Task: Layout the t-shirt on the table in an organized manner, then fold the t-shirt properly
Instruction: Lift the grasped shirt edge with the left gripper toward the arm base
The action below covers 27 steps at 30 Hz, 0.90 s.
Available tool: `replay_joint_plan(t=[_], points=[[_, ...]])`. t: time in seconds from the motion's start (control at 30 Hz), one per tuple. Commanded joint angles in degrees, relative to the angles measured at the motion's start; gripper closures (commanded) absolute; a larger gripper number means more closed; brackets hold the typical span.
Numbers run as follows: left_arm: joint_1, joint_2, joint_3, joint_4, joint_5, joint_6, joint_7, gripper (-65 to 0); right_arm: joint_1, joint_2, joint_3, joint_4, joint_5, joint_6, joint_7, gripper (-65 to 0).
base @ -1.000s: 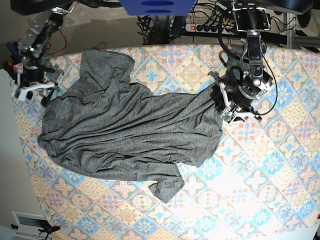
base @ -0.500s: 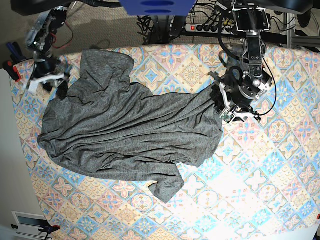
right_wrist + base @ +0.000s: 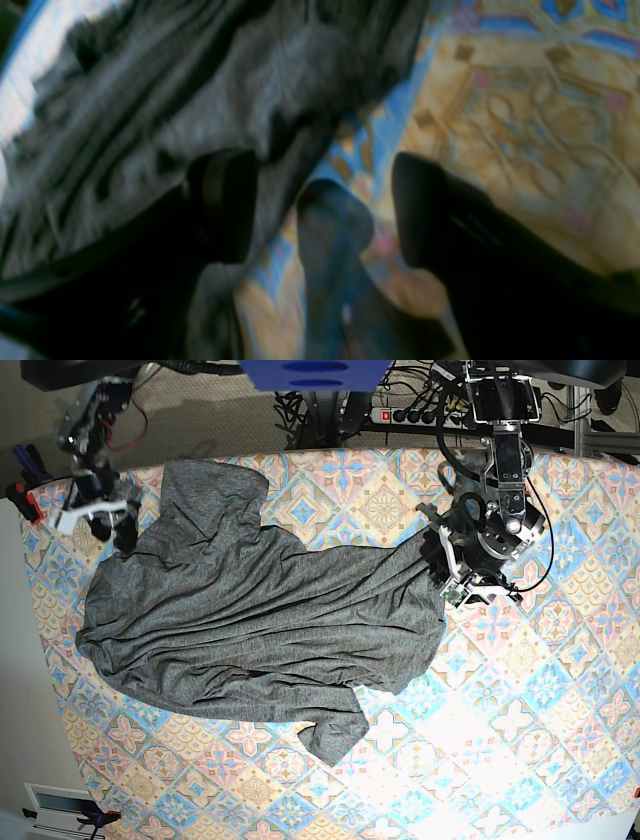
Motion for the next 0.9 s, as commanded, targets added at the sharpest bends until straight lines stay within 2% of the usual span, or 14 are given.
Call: replay_joint_plan(t=[0.0, 0.2, 0.53, 0.7, 0.87], points=[[-0.48, -0.42, -0.05, 1.11, -0.64, 0.34, -0.89, -23.3, 1.14, -0.32, -2.56, -0.71, -2.23, -0.05, -5.52, -41.2], [3.82, -0.6, 0.21, 3.93, -0.64, 0.34, -0.89, -23.3, 4.66, -0.23, -11.09, -0.89, -2.23, -0.22, -5.52, -41.2], [10.15, -0.25, -0.32, 7.79, -0.9, 0.34, -0.36, -23.6, 5.8, -0.14, -11.35, -0.89, -2.32, -0.22, -5.52, -41.2], [12.0, -0.16, -0.4, 12.63, -1.52, 0.34, 5.79, -23.6, 4.75, -0.14, -11.27, -0.89, -2.32, -0.22, -5.43, -41.2], [13.5, 1.16, -7.53, 18.26, -9.17, 0.34, 10.54, -23.6, 4.48, -0.14, -11.27, -0.89, -2.41, -0.22, -5.43, -41.2]])
